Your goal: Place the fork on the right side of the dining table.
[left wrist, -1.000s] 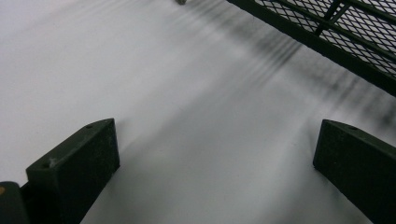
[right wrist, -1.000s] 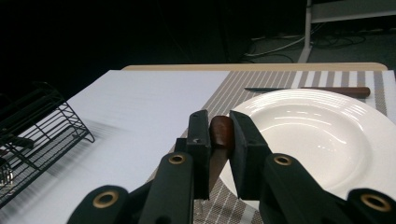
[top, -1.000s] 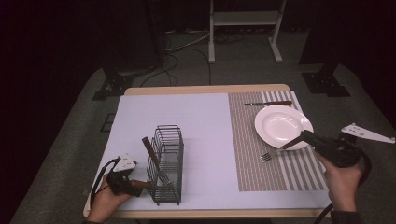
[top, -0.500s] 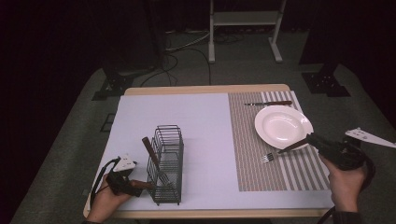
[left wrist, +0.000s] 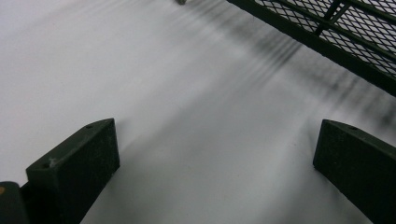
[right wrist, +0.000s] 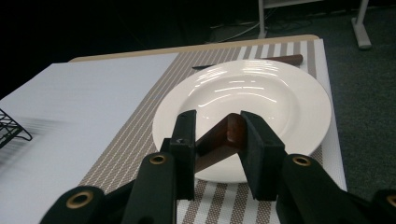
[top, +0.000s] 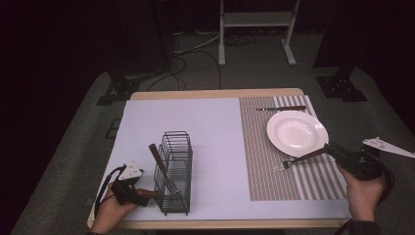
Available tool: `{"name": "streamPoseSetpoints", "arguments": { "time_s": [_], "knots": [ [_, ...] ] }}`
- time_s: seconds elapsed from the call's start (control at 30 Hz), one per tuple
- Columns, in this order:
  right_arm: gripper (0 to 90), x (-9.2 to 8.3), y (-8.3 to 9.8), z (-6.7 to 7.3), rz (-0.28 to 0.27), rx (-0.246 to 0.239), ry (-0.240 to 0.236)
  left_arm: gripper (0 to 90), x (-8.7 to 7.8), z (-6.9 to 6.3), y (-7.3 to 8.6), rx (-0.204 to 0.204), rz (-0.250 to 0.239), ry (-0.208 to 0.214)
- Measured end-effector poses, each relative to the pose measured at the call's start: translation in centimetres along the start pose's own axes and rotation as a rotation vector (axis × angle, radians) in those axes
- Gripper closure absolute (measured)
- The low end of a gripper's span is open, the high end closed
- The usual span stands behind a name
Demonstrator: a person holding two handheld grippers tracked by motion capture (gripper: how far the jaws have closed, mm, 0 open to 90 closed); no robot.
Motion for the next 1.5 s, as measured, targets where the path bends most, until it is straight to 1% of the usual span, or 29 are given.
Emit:
{"name": "streamPoseSetpoints", "arguments": {
  "time_s": [0.3, 0.37, 0.4, 0.43, 0.47, 0.6, 0.63, 0.7, 0.73, 0.87, 1.0, 1.07, 1.23, 1.33, 1.37, 1.4, 1.5],
  "knots": [
    [62.6, 0.3, 0.9, -0.9, 0.033, 0.009, 0.028, 0.0, 0.0, 0.0, 0.0, -0.001, 0.000, 0.001],
    [61.7, 0.4, 1.0, -0.9, 0.037, 0.006, 0.034, 0.0, 0.0, 0.0, 0.0, -0.001, 0.000, 0.001],
    [60.3, 0.5, 1.1, -1.0, 0.049, -0.002, 0.049, 0.0, 0.0, 0.0, 0.0, -0.001, 0.000, 0.001],
    [60.3, 0.5, 1.1, -1.0, 0.049, -0.002, 0.049, 0.0, 0.0, 0.0, 0.0, -0.001, 0.000, 0.001],
    [59.3, 0.8, 1.3, -1.2, 0.058, 0.002, 0.054, 0.0, 0.0, 0.0, 0.0, -0.001, 0.000, 0.000],
    [58.7, 1.0, 1.5, -1.5, 0.065, 0.012, 0.057, 0.0, 0.0, 0.0, 0.0, 0.000, 0.000, 0.000],
    [57.6, 1.1, 1.7, -1.6, 0.073, 0.021, 0.062, 0.0, 0.0, 0.0, 0.0, 0.000, -0.001, 0.000],
    [56.9, 1.2, 1.8, -1.7, 0.077, 0.022, 0.067, 0.0, 0.0, 0.0, 0.0, 0.000, -0.001, 0.000],
    [55.9, 1.3, 1.9, -1.8, 0.089, 0.028, 0.077, 0.0, 0.0, 0.0, 0.0, -0.001, -0.001, -0.001],
    [54.3, 1.5, 2.2, -2.1, 0.103, 0.036, 0.082, 0.0, 0.0, 0.0, 0.0, 0.000, 0.000, 0.000],
    [52.0, 1.7, 2.4, -2.2, 0.118, 0.031, 0.096, 0.0, 0.0, 0.0, 0.0, -0.001, -0.001, 0.000],
    [50.0, 1.9, 2.6, -2.2, 0.129, 0.023, 0.112, 0.0, 0.0, 0.0, 0.0, 0.000, 0.000, 0.000],
    [48.8, 2.0, 2.7, -2.3, 0.140, 0.023, 0.116, 0.0, 0.0, 0.0, 0.0, 0.000, 0.000, 0.000],
    [45.0, 2.4, 3.0, -2.3, 0.160, 0.013, 0.130, 0.0, 0.0, 0.0, 0.0, 0.000, 0.000, 0.000],
    [45.0, 2.4, 3.0, -2.3, 0.160, 0.013, 0.130, 0.0, 0.0, 0.0, 0.0, 0.000, 0.000, 0.000],
    [43.4, 2.6, 3.2, -2.4, 0.174, 0.007, 0.136, 0.0, 0.0, 0.0, 0.0, 0.000, 0.000, 0.000],
    [41.6, 2.8, 3.4, -2.5, 0.189, 0.013, 0.136, 0.0, 0.0, 0.0, 0.0, -0.001, 0.000, 0.000]
  ]
}}
Point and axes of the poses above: each handheld gripper's, and its own axes: x roughly forward along the jaws, y roughly out of its underside, z roughly to its left, the point moved 5 cm from there along x, roughly forward along the jaws, and after that the axes turned 10 degrees about y, right-handed, at the moved point
